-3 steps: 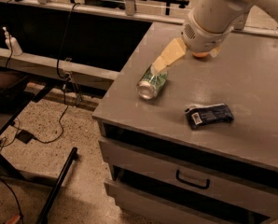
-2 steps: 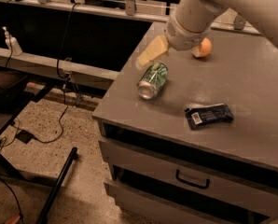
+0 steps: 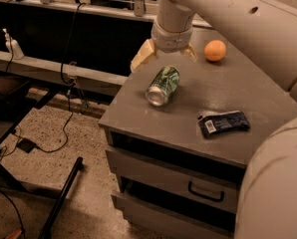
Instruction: Place green can upright
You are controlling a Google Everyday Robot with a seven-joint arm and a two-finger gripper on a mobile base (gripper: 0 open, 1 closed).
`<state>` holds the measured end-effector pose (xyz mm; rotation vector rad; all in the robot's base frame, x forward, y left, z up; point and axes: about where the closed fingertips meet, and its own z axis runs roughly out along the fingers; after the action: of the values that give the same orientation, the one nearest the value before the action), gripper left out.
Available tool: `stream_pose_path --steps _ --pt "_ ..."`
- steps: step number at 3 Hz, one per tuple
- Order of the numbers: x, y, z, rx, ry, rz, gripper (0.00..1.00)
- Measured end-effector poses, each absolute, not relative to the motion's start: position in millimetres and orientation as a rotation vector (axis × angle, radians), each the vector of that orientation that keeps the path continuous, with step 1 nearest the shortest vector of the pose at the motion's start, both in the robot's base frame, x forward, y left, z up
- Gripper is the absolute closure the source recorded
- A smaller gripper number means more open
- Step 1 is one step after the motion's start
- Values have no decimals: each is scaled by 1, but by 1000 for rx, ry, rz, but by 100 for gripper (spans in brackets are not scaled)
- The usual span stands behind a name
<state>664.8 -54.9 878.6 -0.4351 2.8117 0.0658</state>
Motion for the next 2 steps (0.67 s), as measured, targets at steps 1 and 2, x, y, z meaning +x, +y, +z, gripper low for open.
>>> stream_pose_path --steps 1,2 --pt "665 -56 879 -438 2809 68 0" --pt "664 -61 878 -248 2883 0 0"
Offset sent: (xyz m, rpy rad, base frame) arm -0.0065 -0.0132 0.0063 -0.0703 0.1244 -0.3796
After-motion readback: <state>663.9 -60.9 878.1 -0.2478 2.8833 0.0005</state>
